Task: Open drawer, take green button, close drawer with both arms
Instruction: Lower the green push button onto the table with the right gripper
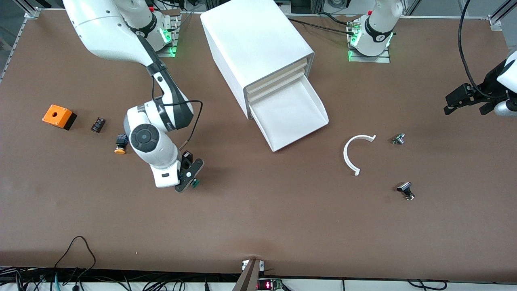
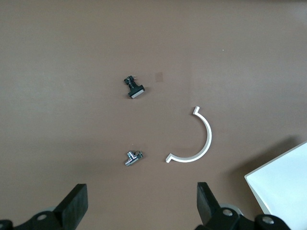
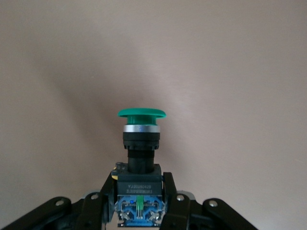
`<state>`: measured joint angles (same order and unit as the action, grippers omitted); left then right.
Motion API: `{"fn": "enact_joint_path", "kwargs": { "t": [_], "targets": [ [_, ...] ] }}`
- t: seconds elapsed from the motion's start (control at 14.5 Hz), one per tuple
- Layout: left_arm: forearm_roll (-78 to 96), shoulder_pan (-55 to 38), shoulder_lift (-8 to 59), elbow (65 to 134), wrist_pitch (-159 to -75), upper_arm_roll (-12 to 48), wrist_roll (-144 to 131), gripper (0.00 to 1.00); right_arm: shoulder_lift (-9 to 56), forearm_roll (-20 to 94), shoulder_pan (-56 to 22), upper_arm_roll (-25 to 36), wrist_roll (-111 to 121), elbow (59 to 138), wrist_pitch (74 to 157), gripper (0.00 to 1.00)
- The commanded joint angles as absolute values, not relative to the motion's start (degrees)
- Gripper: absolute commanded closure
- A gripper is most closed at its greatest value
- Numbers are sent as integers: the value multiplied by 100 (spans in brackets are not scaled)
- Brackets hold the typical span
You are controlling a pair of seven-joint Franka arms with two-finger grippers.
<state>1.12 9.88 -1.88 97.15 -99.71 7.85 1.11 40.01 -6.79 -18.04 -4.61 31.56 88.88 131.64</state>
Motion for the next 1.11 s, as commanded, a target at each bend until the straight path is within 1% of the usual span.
{"fn": "enact_joint_path", "kwargs": {
  "t": [0.0,0.14,0.28,0.41,0.48,0.55,0.62,0.83,1.04],
  "targets": [
    [114,993,-140,9545,-9905,800,202,0,4060,-571,-1740,-633,3138,9219,13726,67],
    [114,1011,-141,9571,-9870,791,202,0,4113,-563,-1740,-633,3138,9412,14122,67],
    [193,1028,-106,9650,-9905,791,229,0,4113,-563,-1732,-633,3155,9527,14238,65],
    [193,1011,-53,9668,-9940,800,228,0,4113,-563,-1731,-633,3173,9527,14238,56],
    [150,1002,26,9659,-9932,800,229,0,4113,-563,-1731,-633,3182,9527,14238,38],
    [141,1002,44,9668,-9932,800,229,0,4105,-563,-1723,-633,3225,9519,14247,15],
    [132,1002,148,9659,-9958,800,229,0,4087,-571,-1723,-633,3252,9519,14299,0],
    [114,1002,465,9808,-10168,800,229,0,3991,-563,-1714,-633,3235,9457,14326,0],
    [114,1002,633,10010,-10178,800,220,1,3771,-554,-1705,-624,3164,9431,14326,0]
  ]
}}
